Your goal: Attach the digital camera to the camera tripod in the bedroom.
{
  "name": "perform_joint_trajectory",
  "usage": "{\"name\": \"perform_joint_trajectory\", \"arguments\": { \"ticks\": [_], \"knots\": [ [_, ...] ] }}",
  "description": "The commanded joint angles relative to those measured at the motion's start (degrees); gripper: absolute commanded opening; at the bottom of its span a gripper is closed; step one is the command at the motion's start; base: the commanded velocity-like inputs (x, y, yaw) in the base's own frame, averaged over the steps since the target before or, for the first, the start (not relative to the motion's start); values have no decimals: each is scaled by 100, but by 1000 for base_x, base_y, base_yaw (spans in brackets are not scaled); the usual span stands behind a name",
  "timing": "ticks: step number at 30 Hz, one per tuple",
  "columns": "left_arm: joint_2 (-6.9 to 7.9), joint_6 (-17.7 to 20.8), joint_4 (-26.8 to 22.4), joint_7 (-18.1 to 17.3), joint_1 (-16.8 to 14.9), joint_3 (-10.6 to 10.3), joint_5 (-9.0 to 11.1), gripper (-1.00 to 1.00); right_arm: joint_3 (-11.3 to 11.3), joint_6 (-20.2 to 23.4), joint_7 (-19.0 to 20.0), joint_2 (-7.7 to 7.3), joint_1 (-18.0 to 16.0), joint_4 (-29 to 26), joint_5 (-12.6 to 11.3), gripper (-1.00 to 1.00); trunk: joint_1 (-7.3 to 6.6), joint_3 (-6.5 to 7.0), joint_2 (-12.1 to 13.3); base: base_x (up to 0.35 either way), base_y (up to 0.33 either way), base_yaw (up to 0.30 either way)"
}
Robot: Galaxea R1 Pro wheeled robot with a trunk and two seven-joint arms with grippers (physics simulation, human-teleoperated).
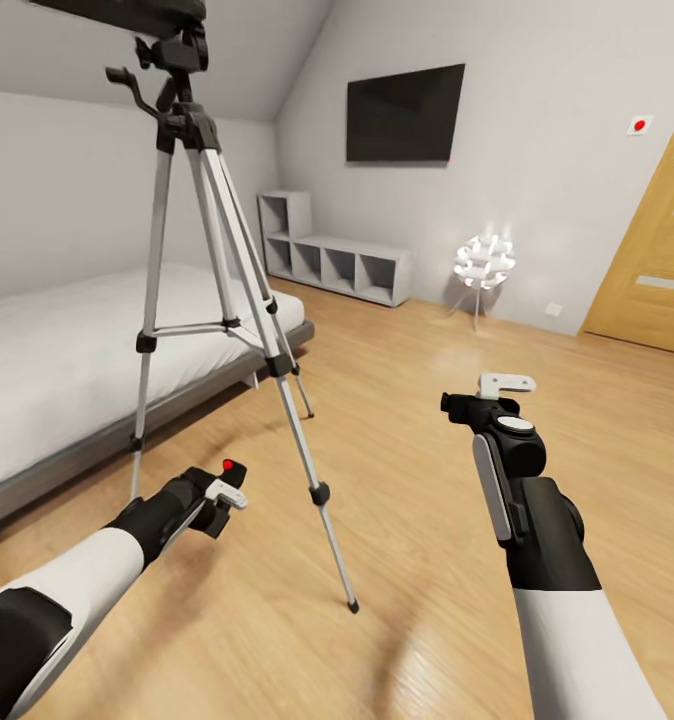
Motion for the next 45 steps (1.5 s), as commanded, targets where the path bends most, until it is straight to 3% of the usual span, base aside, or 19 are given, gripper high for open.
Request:
{"name": "perform_joint_trajectory", "arguments": {
  "ticks": [1, 3, 8, 15, 18, 28, 33, 45],
  "knots": [
    [10, -61, 6, -27, 25, -29, -2, -100, 6, 30, -26, 0, -4, -4, -4, 100, -3, 27, 0, 0, 0, 0],
    [22, -642, 293, -22, 156, -24, 80, -100, 6, 30, -24, 0, -4, -2, -6, 100, -9, 90, 2, 0, 0, 0],
    [26, -1431, 860, -19, 200, -19, 403, -100, 6, 23, -13, 0, -4, -2, -6, 100, -21, 247, 9, 0, 0, 0],
    [65, -2652, 1469, -3, 211, -18, 1236, -100, 6, 16, -2, 0, 4, 2, -13, 100, -39, 467, 18, 0, 0, 0],
    [63, -2920, 1500, -2, 218, -24, 1371, -100, 6, 2, 1, 0, 5, 17, -13, 100, -47, 561, 22, 0, 0, 0],
    [-25, -3037, 1577, -4, 235, -23, 1677, -100, 6, -230, 2, 0, 5, 222, -13, 100, -73, 875, 36, 0, 0, 0],
    [-162, -3061, 1897, -22, 236, -23, 1712, -100, 6, -239, 1, 0, 5, 231, -13, 100, -73, 909, 36, 0, 0, 0],
    [-220, -3092, 1987, -29, 236, -18, 1721, -100, 6, -242, 2, 0, 5, 235, -13, 100, -73, 915, 36, -131, 0, 0]
  ]
}}
